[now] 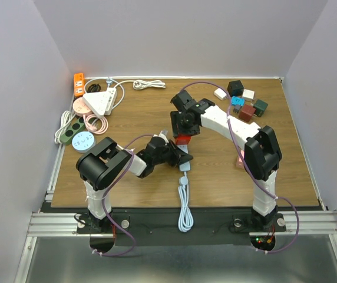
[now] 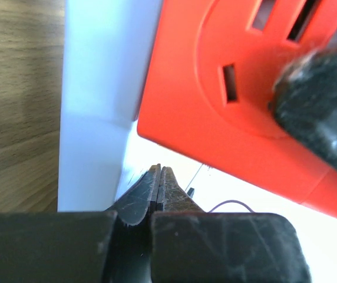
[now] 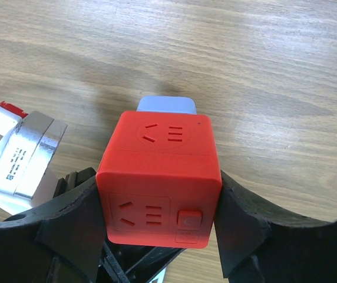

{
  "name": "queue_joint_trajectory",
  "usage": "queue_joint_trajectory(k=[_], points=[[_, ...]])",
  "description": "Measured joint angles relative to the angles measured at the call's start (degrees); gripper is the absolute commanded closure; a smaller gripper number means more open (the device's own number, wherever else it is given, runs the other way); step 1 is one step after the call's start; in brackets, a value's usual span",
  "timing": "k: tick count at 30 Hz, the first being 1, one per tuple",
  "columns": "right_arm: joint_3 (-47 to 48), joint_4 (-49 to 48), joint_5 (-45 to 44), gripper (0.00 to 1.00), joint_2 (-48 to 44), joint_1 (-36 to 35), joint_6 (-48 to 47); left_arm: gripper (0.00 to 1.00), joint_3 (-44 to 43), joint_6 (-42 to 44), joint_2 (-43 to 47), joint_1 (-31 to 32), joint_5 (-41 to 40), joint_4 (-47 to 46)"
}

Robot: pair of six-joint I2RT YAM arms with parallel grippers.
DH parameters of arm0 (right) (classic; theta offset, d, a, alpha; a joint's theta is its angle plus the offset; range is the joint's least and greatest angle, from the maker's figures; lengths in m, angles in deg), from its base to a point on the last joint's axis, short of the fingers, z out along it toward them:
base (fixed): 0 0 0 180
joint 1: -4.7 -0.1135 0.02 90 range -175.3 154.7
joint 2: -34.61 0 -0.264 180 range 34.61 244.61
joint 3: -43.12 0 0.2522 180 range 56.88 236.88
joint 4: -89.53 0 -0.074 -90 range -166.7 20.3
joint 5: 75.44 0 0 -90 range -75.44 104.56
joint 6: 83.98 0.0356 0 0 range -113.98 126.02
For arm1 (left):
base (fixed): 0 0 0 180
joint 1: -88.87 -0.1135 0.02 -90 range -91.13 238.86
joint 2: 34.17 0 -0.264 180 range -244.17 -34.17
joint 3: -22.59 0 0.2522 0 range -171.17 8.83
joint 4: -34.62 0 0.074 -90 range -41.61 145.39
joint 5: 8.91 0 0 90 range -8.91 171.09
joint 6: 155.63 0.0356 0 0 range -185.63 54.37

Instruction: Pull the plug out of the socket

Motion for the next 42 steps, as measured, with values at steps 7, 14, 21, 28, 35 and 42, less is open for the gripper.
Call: queue_joint_trajectory(k=[7,14,21,28,35,42], points=[[-0.1,0.1,-0.3,0.99,0.0,0.2,0.7,1.00,0.1,1.3,1.1,0.0,-0.2,1.7],[-0.5,-1.5,0.1,0.99,0.6,0.2,1.5,1.00,0.1,5.0,4.3,-0.7,-1.8,7.1],[-0.9,-4.1,0.2,0.83,2.5,0.2,1.9,1.00,0.2,9.2,6.6,-4.4,-3.3,10.3],[-1.1,-5.8,1.0,0.32,3.9,0.2,2.2,1.00,0.2,12.3,6.6,-6.3,-3.3,10.8],[-1.1,-6.2,2.0,0.28,4.2,0.2,2.0,1.00,-0.7,13.6,4.6,-7.2,-2.5,8.8],[-0.8,-6.0,3.0,1.00,4.7,0.3,2.1,1.00,-0.7,13.5,1.5,-7.7,-0.7,3.5]])
